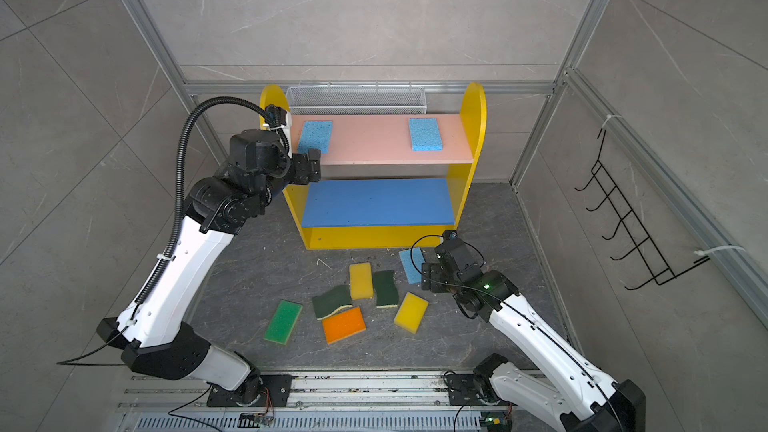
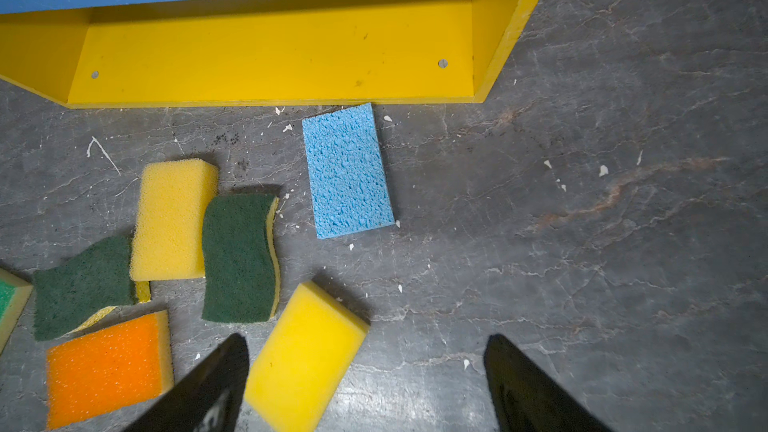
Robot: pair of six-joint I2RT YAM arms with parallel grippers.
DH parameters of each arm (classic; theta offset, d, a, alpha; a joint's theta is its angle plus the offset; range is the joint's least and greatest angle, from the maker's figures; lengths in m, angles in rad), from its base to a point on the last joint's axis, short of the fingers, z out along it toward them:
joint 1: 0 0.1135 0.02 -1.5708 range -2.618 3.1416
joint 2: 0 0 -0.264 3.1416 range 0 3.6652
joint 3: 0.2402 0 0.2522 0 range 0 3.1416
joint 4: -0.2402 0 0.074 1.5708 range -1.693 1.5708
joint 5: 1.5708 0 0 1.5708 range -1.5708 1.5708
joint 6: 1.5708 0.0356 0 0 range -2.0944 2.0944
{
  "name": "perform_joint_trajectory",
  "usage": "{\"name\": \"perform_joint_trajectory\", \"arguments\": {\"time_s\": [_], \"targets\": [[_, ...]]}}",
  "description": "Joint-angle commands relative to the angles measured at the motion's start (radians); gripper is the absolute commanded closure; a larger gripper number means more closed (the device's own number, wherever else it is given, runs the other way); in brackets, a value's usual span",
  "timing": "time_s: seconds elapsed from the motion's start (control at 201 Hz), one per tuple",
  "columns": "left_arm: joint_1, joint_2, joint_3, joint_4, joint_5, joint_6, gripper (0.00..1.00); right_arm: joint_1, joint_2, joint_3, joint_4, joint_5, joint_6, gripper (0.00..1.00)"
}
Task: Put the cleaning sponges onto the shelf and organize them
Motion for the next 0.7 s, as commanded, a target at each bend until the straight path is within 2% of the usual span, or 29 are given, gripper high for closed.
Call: {"name": "perform_joint_trajectory", "arguments": {"time_s": [0.0,0.368,0.538,0.692], "targets": [[-0.004,0.062,0.072,0.021,-0.001,0.027,0.05,0.004,-0.003,0.028,-0.037,0.019,0.009,0.09],[-0.001,0.226,0.262,-0.067,-0.131,0.021,0.02,0.005,-0.003,0.045,-0.05,0.036,-0.016,0.08],[0.021,0.241,0.277,-0.067,-0.118,0.013,0.01,0.004,-0.001,0.048,-0.048,0.039,-0.023,0.08],[0.061,0.251,0.264,-0.076,-0.053,-0.032,0.01,0.003,0.003,0.044,-0.047,0.043,-0.026,0.08]]}}
